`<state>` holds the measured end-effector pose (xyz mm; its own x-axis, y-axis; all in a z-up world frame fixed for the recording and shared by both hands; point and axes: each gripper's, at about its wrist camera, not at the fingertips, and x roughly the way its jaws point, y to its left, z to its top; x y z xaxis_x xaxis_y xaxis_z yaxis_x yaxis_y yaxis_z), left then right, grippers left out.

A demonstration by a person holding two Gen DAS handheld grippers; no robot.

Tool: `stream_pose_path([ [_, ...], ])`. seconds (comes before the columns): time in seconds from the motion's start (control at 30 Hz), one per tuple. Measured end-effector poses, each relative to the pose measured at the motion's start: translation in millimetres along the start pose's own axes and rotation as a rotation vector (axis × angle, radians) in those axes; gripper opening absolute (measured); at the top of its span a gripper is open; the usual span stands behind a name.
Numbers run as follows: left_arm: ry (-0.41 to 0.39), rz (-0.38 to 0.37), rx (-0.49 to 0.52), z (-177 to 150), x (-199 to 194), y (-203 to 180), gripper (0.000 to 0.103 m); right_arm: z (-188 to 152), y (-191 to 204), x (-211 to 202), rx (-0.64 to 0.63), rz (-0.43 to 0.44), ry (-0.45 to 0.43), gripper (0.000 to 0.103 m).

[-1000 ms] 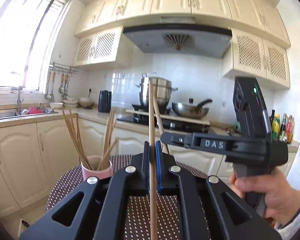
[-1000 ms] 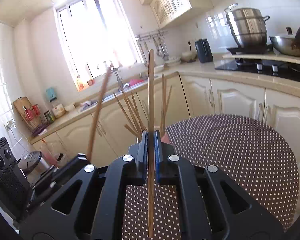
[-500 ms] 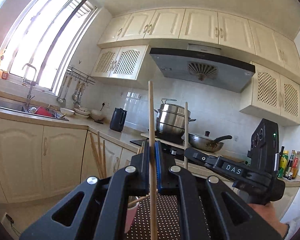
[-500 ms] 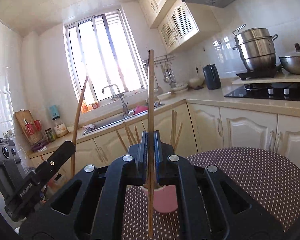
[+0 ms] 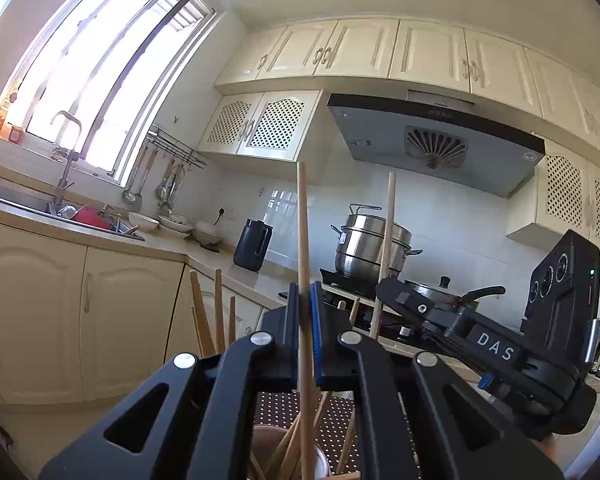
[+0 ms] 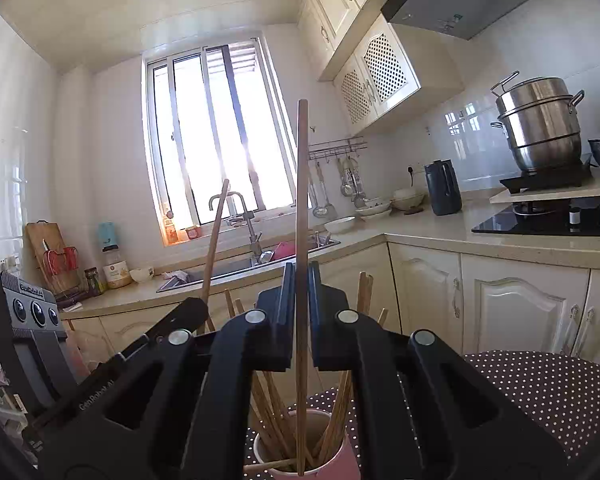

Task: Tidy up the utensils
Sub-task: 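Lift the left gripper's chopstick upright over the pink cup while the right gripper does likewise, then lower both chopsticks into the pink cup and open both grippers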

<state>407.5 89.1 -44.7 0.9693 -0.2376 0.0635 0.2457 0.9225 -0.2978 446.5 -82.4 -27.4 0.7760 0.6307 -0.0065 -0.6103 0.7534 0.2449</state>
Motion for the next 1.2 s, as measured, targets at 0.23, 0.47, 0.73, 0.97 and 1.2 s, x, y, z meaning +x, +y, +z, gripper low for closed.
stream_pose_path([
  [0.23, -0.019, 0.028, 0.06, -18.1, 25.3, -1.4, 0.005, -18.9, -13.1, 17.1, -0.008, 0.014, 0.007, 0.007],
  [0.47, -0.048, 0.05, 0.09, -29.8, 32.7, 0.6, 0.005, -30.3, -17.3, 24.8, -0.007, 0.042, 0.012, 0.007],
  [0.73, -0.024, 0.06, 0.121, -43.4, 39.3, -2.4, 0.006, -38.1, -22.0, 24.0, -0.003, 0.059, 0.035, 0.007],
  [0.97, 0.018, 0.06, 0.143, -47.9, 30.6, -6.0, 0.006, -44.5, -19.7, 15.1, -0.003, 0.062, 0.068, 0.007],
  [1.2, 0.078, 0.07, 0.162, -53.6, 12.4, -5.0, 0.006, -55.0, -9.5, 0.1, -0.021, 0.064, 0.122, 0.007],
])
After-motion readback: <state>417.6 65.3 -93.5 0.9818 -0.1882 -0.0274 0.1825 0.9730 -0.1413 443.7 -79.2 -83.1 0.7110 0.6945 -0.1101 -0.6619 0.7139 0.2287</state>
